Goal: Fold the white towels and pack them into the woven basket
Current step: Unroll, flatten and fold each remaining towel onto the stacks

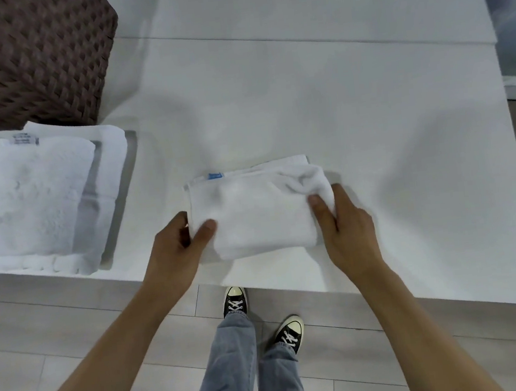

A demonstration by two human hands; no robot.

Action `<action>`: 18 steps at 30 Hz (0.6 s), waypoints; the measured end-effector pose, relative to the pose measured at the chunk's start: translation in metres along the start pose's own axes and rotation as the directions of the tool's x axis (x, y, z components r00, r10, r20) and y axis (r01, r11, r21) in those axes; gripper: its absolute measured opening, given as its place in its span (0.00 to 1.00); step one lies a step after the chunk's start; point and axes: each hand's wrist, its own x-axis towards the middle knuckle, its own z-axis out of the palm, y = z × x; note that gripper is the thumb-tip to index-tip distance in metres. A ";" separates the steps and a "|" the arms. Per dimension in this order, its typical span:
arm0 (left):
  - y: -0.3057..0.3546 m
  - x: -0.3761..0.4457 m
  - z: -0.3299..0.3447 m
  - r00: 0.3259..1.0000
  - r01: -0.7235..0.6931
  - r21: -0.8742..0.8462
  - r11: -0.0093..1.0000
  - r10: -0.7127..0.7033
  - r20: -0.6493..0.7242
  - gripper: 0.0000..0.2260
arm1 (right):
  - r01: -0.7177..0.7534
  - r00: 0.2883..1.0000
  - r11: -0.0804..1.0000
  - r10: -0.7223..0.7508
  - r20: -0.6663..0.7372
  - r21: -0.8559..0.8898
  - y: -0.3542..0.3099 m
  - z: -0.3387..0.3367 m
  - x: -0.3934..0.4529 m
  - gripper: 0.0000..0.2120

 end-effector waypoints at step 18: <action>-0.003 -0.009 0.021 0.932 0.261 0.174 0.950 -0.201 -0.301 0.19 | -0.440 0.896 0.897 0.441 -0.053 0.023 -0.032 0.017 -0.002 0.23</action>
